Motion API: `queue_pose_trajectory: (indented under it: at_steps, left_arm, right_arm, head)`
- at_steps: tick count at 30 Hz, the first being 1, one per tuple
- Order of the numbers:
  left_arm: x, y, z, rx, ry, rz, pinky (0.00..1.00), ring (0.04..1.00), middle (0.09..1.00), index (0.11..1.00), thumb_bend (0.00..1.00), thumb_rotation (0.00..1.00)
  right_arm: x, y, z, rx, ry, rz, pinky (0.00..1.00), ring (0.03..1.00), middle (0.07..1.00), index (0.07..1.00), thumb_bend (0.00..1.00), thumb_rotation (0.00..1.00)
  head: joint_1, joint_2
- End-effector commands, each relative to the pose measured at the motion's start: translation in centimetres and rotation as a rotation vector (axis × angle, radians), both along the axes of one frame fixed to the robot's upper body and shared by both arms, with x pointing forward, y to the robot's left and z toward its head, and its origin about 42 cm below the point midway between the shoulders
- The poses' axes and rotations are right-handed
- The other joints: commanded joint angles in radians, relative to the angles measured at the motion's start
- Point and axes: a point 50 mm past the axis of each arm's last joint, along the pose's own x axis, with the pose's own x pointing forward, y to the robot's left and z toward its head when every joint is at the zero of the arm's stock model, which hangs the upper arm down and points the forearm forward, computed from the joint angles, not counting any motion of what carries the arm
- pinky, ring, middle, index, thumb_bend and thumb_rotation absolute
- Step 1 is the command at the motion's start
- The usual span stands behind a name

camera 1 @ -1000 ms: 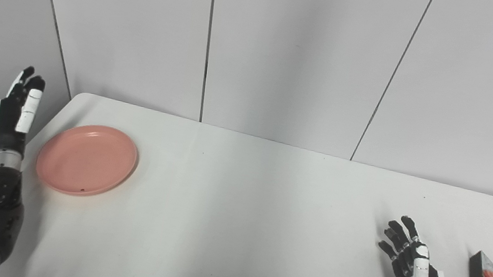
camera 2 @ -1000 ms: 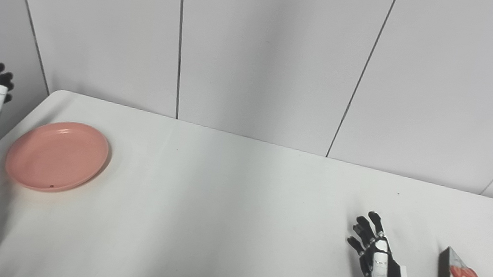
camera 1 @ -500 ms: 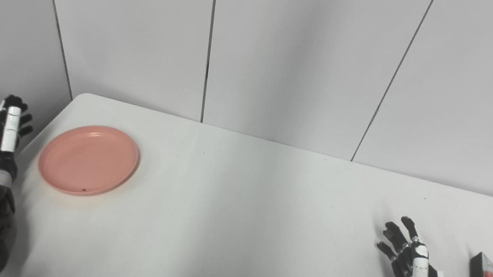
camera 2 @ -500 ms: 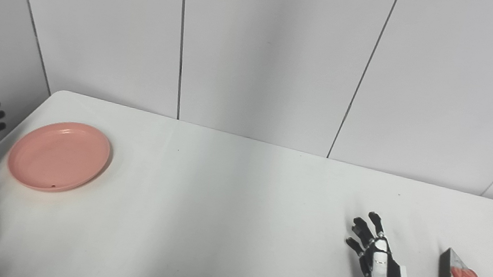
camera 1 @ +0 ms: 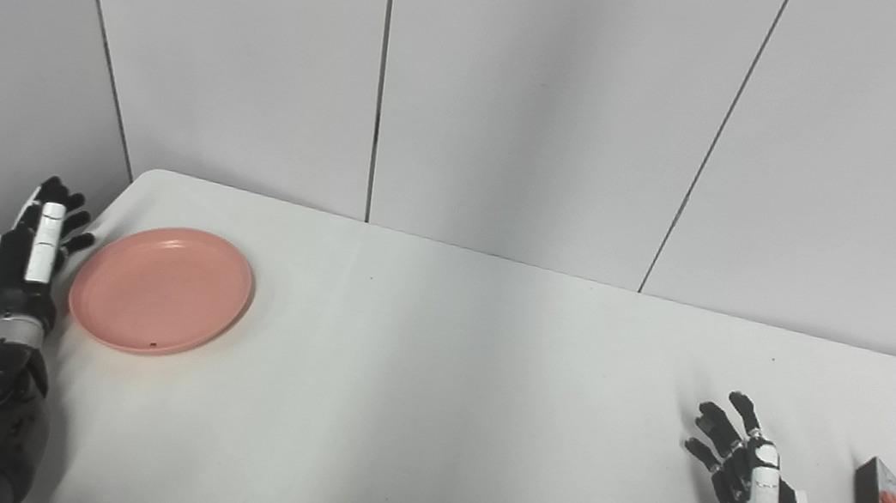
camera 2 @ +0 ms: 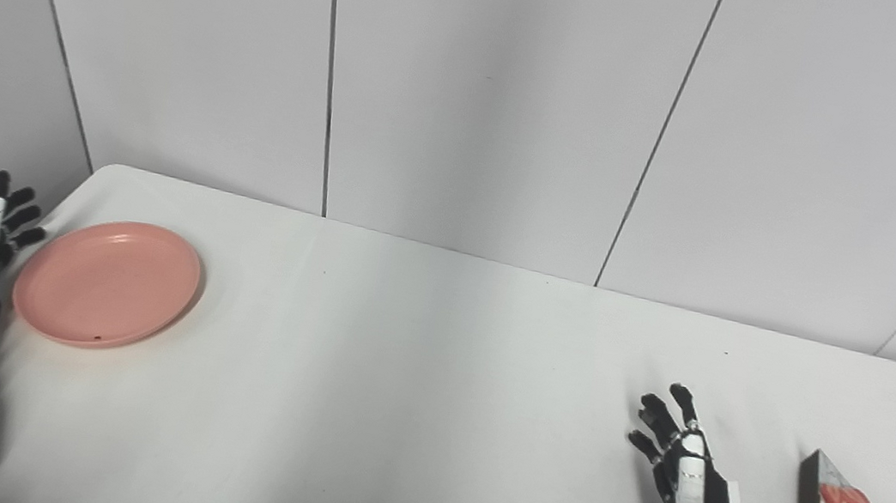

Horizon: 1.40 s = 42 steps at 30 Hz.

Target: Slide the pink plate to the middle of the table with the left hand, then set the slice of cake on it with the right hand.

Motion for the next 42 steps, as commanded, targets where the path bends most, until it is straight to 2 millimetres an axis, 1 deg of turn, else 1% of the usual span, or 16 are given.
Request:
queue_pose_trajectory:
  at_steps: [1,4,7,11,17,19,24,26,27,31,33,38,40,42]
  left_arm:
    - [-0.1,-1.0,-0.9,-0.015,-0.003,-0.037,0.72,0.852,0.854,0.897,0.92,0.85]
    - [0.0,-1.5,-1.1,-0.016,0.007,-0.066,0.71,0.848,0.848,0.894,0.93,0.84]
    - [0.0,-1.9,-1.2,-0.021,0.010,-0.095,0.70,0.848,0.846,0.891,0.92,0.84]
    - [0.1,-2.6,-1.2,-0.030,0.011,-0.134,0.72,0.856,0.857,0.901,0.93,0.83]
    - [0.2,-3.5,-0.8,-0.034,0.001,-0.173,0.72,0.858,0.852,0.896,0.92,0.82]
    - [0.3,-3.8,-0.6,-0.024,0.002,-0.177,0.71,0.853,0.848,0.893,0.94,0.82]
    - [0.6,-4.5,-0.2,-0.009,-0.005,-0.201,0.70,0.853,0.840,0.898,0.91,0.84]
    - [0.8,-5.0,-0.2,-0.024,-0.011,-0.218,0.70,0.856,0.840,0.895,0.94,0.83]
    - [0.9,-5.3,0.0,-0.017,-0.015,-0.223,0.70,0.857,0.839,0.894,0.94,0.82]
    - [1.3,-6.7,0.5,-0.005,-0.030,-0.242,0.68,0.848,0.837,0.890,0.92,0.84]
    - [1.5,-7.5,0.6,-0.014,-0.041,-0.255,0.69,0.857,0.846,0.887,0.86,0.85]
    - [1.9,-10.0,0.4,-0.031,-0.032,-0.291,0.67,0.850,0.841,0.893,0.80,0.88]
    - [1.8,-11.0,0.0,-0.039,-0.017,-0.310,0.68,0.851,0.840,0.897,0.82,0.89]
    - [1.8,-11.8,-0.2,-0.043,-0.002,-0.324,0.69,0.856,0.844,0.900,0.85,0.87]
  right_arm:
    - [-1.2,0.1,-2.1,0.017,0.053,-0.001,0.83,0.862,0.849,0.935,0.79,1.00]
    - [-1.2,0.1,-2.1,0.012,0.054,0.000,0.83,0.858,0.846,0.936,0.79,1.00]
    - [-1.2,0.1,-2.1,0.001,0.050,0.001,0.82,0.858,0.848,0.936,0.79,1.00]
    - [-1.2,0.0,-2.2,0.000,0.055,0.000,0.82,0.859,0.848,0.936,0.79,1.00]
    - [-1.1,0.0,-2.3,-0.002,0.059,0.000,0.82,0.860,0.849,0.939,0.78,1.00]
    - [-1.1,0.0,-2.3,-0.002,0.061,0.000,0.82,0.860,0.848,0.938,0.79,1.00]
    - [-1.0,0.0,-2.4,0.005,0.065,-0.002,0.81,0.854,0.840,0.930,0.81,0.99]
    - [-1.0,0.1,-2.3,0.003,0.059,0.003,0.81,0.859,0.846,0.934,0.80,0.99]
    - [-1.0,0.1,-2.3,0.001,0.059,0.005,0.81,0.860,0.848,0.936,0.79,1.00]
    - [-1.0,0.3,-2.2,-0.003,0.061,0.004,0.80,0.856,0.839,0.929,0.80,0.99]
    - [-1.0,0.3,-2.2,-0.004,0.060,0.006,0.80,0.855,0.843,0.927,0.81,0.98]
    - [-1.0,0.6,-2.2,-0.008,0.063,0.008,0.79,0.859,0.849,0.932,0.82,0.98]
    - [-1.0,0.6,-2.2,-0.007,0.065,0.006,0.79,0.854,0.847,0.929,0.84,0.97]
    - [-1.0,0.7,-2.2,-0.007,0.067,0.005,0.79,0.852,0.846,0.930,0.84,0.97]
  head:
    - [-0.001,0.001]
    - [-0.003,0.003]
    - [-0.005,0.004]
    - [-0.006,0.006]
    - [-0.010,0.008]
    - [-0.012,0.009]
    - [-0.015,0.010]
    - [-0.017,0.012]
    - [-0.019,0.013]
    - [-0.024,0.014]
    - [-0.024,0.015]
    - [-0.030,0.014]
    - [-0.031,0.016]
    - [-0.033,0.016]
